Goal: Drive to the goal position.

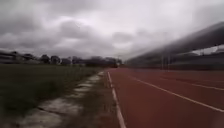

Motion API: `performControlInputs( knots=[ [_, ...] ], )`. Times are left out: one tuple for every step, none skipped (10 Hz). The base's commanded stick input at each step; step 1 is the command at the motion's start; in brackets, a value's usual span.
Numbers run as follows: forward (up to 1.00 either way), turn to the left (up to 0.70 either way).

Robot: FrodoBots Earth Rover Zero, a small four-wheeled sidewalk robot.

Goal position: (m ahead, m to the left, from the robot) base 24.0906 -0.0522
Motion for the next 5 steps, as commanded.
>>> performControlInputs(
  knots=[
    [0.70,-0.35],
    [0.70,-0.35],
    [0.70,-0.35],
    [0.70,-0.35],
    [0.70,-0.35]
  ],
)
